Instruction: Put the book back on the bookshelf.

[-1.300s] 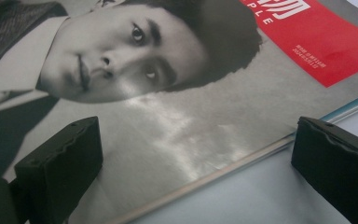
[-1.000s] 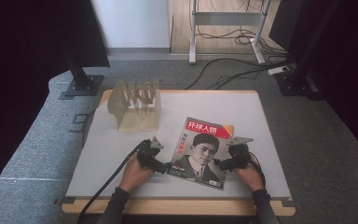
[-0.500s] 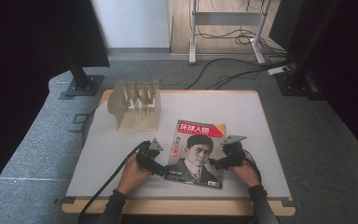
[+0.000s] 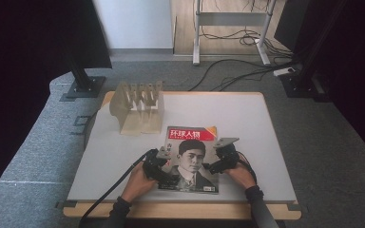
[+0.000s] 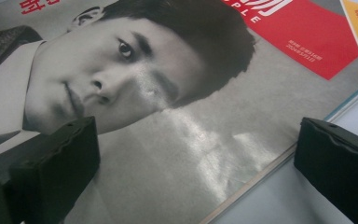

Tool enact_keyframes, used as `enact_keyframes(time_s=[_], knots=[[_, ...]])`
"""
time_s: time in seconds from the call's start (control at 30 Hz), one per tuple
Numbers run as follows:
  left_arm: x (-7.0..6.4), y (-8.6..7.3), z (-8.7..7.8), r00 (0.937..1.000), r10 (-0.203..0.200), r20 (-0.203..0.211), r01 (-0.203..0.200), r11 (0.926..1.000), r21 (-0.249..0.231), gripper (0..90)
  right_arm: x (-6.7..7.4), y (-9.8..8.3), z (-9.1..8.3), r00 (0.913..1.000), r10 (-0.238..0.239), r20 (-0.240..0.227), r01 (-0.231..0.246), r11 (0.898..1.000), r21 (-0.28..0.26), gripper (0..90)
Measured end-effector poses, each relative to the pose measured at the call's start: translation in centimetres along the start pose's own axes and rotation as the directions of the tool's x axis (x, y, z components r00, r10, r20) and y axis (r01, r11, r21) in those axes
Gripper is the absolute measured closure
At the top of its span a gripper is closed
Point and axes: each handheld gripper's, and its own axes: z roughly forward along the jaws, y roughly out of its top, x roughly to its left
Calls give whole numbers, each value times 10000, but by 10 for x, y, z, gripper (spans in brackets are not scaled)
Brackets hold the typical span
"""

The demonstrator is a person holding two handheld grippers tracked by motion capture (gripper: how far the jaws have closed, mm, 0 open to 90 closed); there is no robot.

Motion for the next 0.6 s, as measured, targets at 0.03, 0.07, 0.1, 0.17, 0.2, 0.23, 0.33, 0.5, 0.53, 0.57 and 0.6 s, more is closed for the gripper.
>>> enact_keyframes(time_s=[0.03,0.07,0.1,0.17,0.2,0.23,0.33,0.5,0.53,0.57,0.6], knots=[[-1,0,0,10000,87,11,-87,10000,17,0,-1,0,-1,10000,40,11,-40,10000,2,31],[-1,0,-1,9998,166,50,-166,9999,38,0,-2,0,-2,10000,61,10,-61,10000,0,44],[1,0,-2,9994,274,194,-276,9996,110,0,-3,0,-3,9999,87,66,-87,10000,-3,48],[10,1,-6,9986,47,535,-63,9996,292,4,-3,-1,-4,9997,172,166,-173,9998,67,48],[16,0,-8,9990,-111,432,96,9994,344,0,-4,-1,-5,9997,164,167,-165,9998,63,48],[22,-1,-11,9996,-246,130,241,9991,348,0,-4,-2,-5,9997,170,194,-172,9998,69,47],[39,-5,-19,9953,-598,-768,621,9977,285,0,-5,-3,-8,9995,195,244,-198,9997,120,47],[54,-16,-19,9841,-823,-1572,914,9945,513,0,-8,-6,-12,9990,251,375,-256,9996,128,46],[55,-18,-18,9847,-930,-1474,997,9943,386,0,-8,-7,-12,9989,244,391,-249,9996,127,46],[55,-19,-17,9856,-1015,-1356,1058,9941,252,0,-8,-7,-12,9988,249,412,-254,9996,130,46],[55,-20,-17,9855,-1012,-1359,1045,9944,176,0,-8,-7,-13,9988,227,431,-233,9996,144,46]])
